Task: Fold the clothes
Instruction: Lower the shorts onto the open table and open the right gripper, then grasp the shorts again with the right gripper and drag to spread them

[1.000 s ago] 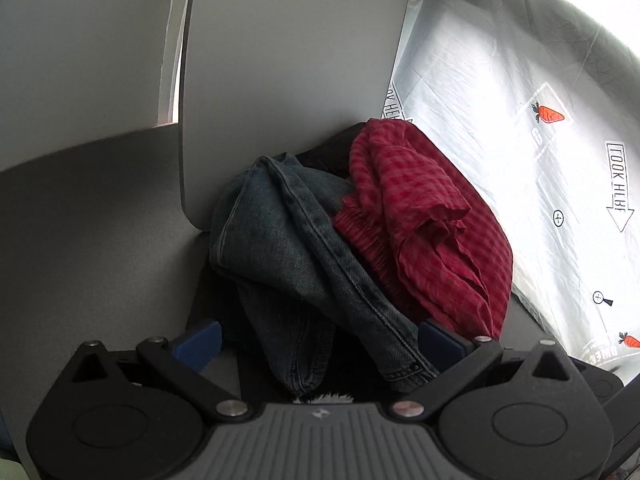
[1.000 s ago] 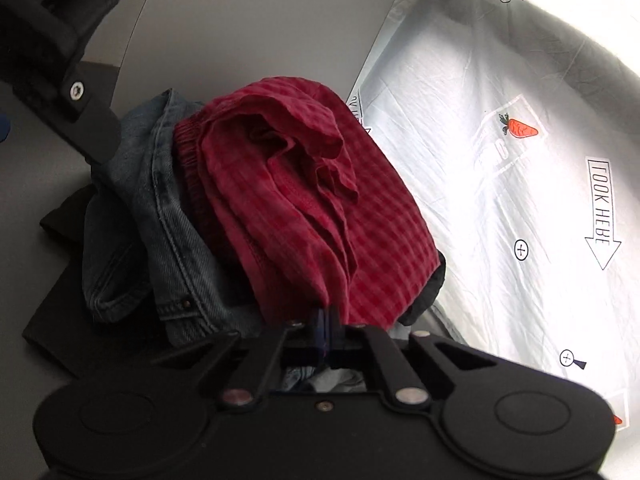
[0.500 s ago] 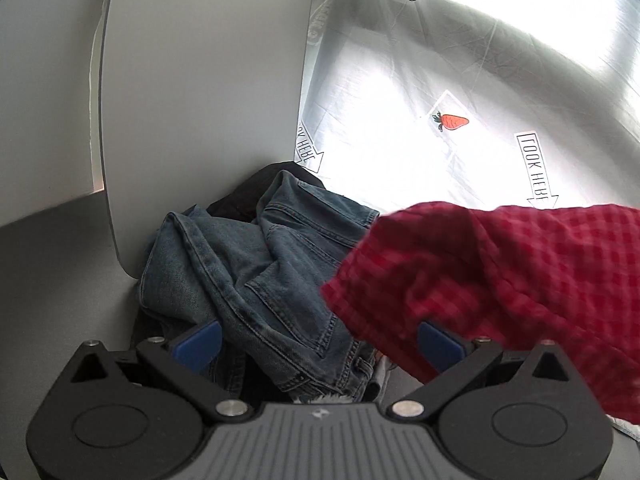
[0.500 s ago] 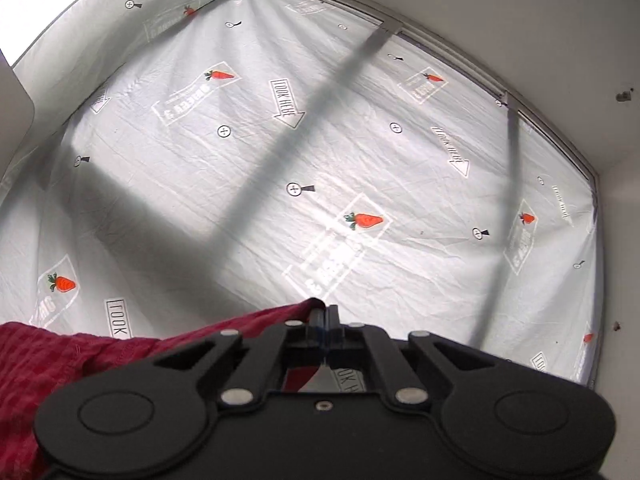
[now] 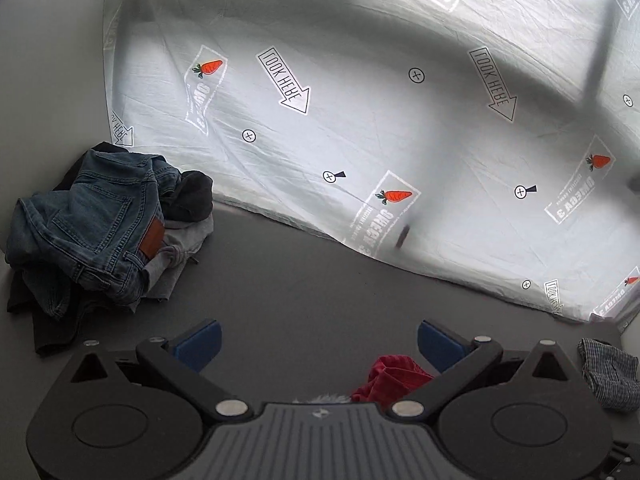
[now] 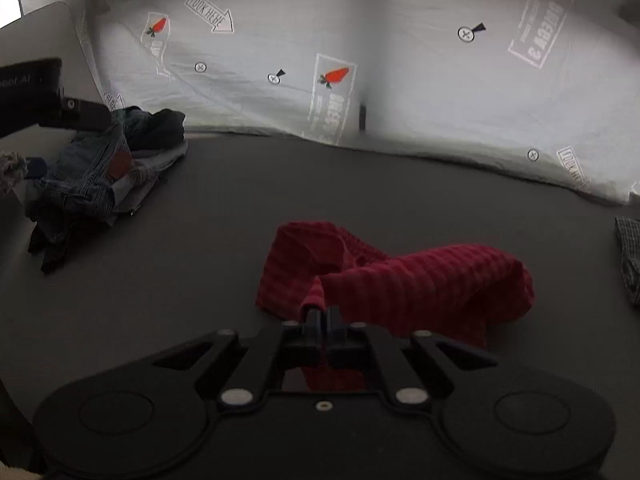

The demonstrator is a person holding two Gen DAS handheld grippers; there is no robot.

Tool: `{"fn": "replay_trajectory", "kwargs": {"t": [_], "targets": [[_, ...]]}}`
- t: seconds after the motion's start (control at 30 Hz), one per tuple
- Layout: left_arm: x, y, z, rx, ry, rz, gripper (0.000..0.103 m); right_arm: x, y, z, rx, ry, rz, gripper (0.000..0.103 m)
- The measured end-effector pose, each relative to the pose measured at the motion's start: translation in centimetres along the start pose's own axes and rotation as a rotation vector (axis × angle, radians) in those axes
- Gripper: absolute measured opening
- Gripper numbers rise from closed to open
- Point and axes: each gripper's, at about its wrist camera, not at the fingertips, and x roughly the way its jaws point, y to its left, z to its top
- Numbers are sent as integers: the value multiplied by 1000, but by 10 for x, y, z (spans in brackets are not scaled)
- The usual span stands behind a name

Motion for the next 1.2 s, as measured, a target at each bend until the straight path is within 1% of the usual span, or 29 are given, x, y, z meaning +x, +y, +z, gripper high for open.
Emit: {"fn": "replay_trajectory", "kwargs": {"t": [0.03, 0.07, 0.1, 0.13, 0.17, 0.2, 0.23, 0.27, 0.37, 0.4, 0.43, 0.5, 0.57, 0.6, 0.63, 0.7, 0.77, 0.8, 0.87, 0.9, 0.93, 1.0, 1.07, 1.1, 1.17, 1.2], "targets": [[-1, -12, -8, 9, 14, -2, 103, 14, -12, -24, 29, 105, 16, 4], [-2, -23, -17, 7, 29, -12, 103, 26, -24, -48, 57, 206, 32, 4], [-3, -33, -26, 0, 45, -29, 103, 24, -32, -57, 50, 231, 42, 4], [-4, -40, -34, -7, 57, -42, 103, 13, -45, -64, 42, 202, 41, 9], [-4, -46, -41, -19, 71, -55, 103, 2, -54, -64, 36, 154, 34, 17], [-3, -51, -49, -37, 90, -63, 103, -9, -63, -62, 28, 104, 29, 37], [-2, -57, -55, -63, 113, -68, 103, -19, -73, -59, 20, 55, 24, 48], [0, -61, -60, -93, 138, -76, 103, -25, -81, -58, 17, 17, 17, 48], [0, -68, -71, -189, 199, -123, 103, -29, -105, -48, 42, -39, 6, 48], [-2, -69, -74, -208, 213, -135, 103, -22, -105, -46, 54, -31, 42, 50], [-5, -70, -76, -213, 224, -131, 103, -15, -105, -43, 67, -22, 79, 52], [-11, -72, -77, -184, 224, -92, 103, -2, -105, -39, 93, -5, 152, 54], [-17, -72, -78, -139, 217, -39, 103, 21, -94, -39, 127, 35, 202, 58], [-19, -71, -77, -123, 220, -22, 103, 34, -85, -42, 148, 69, 188, 60], [-20, -70, -77, -107, 226, -5, 103, 43, -78, -42, 163, 87, 170, 59], [-18, -69, -77, -60, 267, 33, 103, 62, -64, -43, 194, 123, 135, 58], [-15, -71, -80, 8, 293, 56, 103, 78, -54, -43, 223, 149, 161, 55], [-15, -72, -82, 36, 300, 59, 103, 80, -52, -44, 235, 157, 168, 49], [-17, -72, -85, 61, 303, 40, 103, 82, -45, -45, 233, 143, 160, 33], [-17, -71, -86, 70, 305, 29, 103, 80, -44, -45, 229, 133, 144, 20], [-17, -70, -87, 66, 309, 17, 103, 77, -43, -45, 225, 121, 129, 10], [-16, -67, -89, 53, 312, -6, 103, 63, -47, -46, 229, 64, 125, 3], [-13, -64, -89, 35, 314, -29, 103, 38, -54, -46, 236, -15, 108, 1], [-12, -63, -89, 26, 314, -39, 103, 23, -61, -46, 245, -72, 75, 1], [-9, -61, -89, 23, 304, -53, 103, 14, -67, -43, 281, -104, 60, 2], [-7, -60, -89, 22, 300, -58, 103, 10, -69, -41, 299, -117, 55, 6]]}}
